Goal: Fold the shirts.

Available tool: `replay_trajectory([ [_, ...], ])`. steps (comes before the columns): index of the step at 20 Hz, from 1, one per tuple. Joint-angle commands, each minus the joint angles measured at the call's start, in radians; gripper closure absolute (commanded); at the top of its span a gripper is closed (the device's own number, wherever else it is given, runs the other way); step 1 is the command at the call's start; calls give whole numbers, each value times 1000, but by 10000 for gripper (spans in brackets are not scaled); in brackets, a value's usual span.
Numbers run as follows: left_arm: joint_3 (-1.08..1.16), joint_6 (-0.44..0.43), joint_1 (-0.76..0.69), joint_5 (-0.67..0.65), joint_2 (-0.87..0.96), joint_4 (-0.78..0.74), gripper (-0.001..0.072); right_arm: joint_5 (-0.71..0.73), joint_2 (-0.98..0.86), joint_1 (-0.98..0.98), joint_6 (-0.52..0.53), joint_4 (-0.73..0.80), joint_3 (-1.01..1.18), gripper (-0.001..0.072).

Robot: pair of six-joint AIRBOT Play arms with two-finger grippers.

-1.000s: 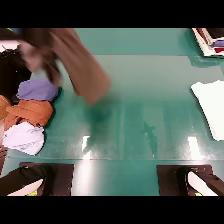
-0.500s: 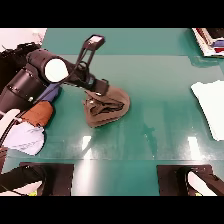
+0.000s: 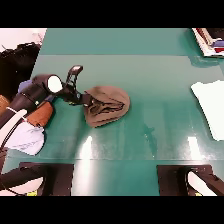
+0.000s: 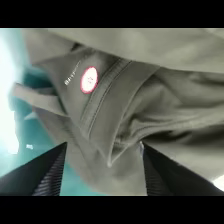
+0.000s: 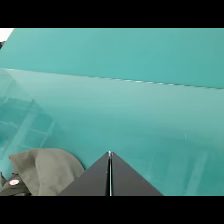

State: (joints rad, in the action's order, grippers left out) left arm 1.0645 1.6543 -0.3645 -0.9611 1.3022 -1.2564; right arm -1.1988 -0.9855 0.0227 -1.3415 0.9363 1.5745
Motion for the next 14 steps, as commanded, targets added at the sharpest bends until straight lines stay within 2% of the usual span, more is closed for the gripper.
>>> replay_trajectory([
  [1, -71, -63, 15, 106, 36, 122, 163, -3, 0, 0, 0, 0, 0, 692],
  [5, -45, -52, 55, 201, 68, 116, 163, -26, -1, 0, 0, 2, 0, 692],
  [8, 33, -63, 129, 194, 68, 113, 163, -51, -1, 0, 0, 9, 0, 692],
  [11, 43, -105, 153, 246, 101, 114, 163, -53, -8, 0, 0, 8, 0, 692],
  [14, 44, -230, 152, 288, 184, 227, 162, -82, -33, 0, -1, 6, 0, 692],
])
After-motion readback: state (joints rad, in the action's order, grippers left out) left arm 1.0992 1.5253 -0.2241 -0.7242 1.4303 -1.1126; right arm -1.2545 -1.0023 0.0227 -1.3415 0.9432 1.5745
